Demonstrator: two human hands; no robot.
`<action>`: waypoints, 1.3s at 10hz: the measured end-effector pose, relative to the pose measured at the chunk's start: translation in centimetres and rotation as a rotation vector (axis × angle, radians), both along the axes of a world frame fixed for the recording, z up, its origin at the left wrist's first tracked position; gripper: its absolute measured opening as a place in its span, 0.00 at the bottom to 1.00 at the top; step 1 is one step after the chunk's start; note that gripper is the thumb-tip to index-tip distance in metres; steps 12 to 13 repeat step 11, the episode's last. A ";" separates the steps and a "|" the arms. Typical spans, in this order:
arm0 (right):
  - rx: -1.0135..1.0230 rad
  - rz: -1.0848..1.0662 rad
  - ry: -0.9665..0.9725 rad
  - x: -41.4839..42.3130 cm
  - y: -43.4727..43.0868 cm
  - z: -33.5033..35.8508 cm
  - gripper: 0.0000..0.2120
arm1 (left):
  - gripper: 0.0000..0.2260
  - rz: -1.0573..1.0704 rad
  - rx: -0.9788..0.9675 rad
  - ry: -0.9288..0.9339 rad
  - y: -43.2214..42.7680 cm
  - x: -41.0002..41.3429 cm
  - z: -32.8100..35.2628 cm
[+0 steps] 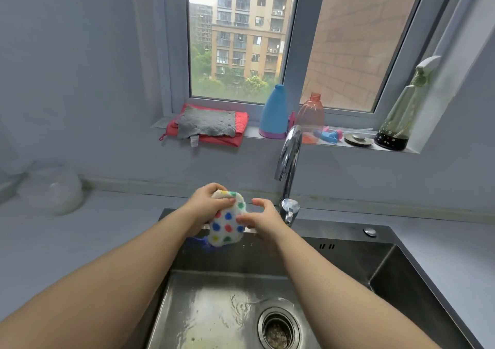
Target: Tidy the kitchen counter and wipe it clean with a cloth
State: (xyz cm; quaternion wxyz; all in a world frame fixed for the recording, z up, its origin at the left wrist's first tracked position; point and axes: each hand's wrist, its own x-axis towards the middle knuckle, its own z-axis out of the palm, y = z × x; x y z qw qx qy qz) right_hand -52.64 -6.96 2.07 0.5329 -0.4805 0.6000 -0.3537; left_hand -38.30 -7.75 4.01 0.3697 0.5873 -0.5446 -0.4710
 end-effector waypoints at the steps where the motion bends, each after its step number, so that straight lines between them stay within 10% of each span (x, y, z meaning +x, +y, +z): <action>1: -0.022 0.110 0.043 0.7 -0.6 2.2 0.14 | 0.07 -0.013 -0.030 -0.040 -0.4 1.1 1.9; 5: -0.258 0.162 0.001 5.4 -7.2 10.0 0.03 | 0.04 -0.167 0.128 0.079 -4.7 8.1 8.5; 9: -0.422 -0.039 -0.066 7.3 -20.3 15.4 0.16 | 0.11 0.123 -0.279 0.145 -18.7 8.4 12.5; 11: -0.424 -0.144 0.209 7.9 -24.8 14.0 0.25 | 0.17 0.208 -0.256 -0.285 -24.3 8.2 11.4; 13: -0.424 -0.144 0.209 7.9 -24.8 14.0 0.25 | 0.17 0.208 -0.256 -0.285 -24.3 8.2 11.4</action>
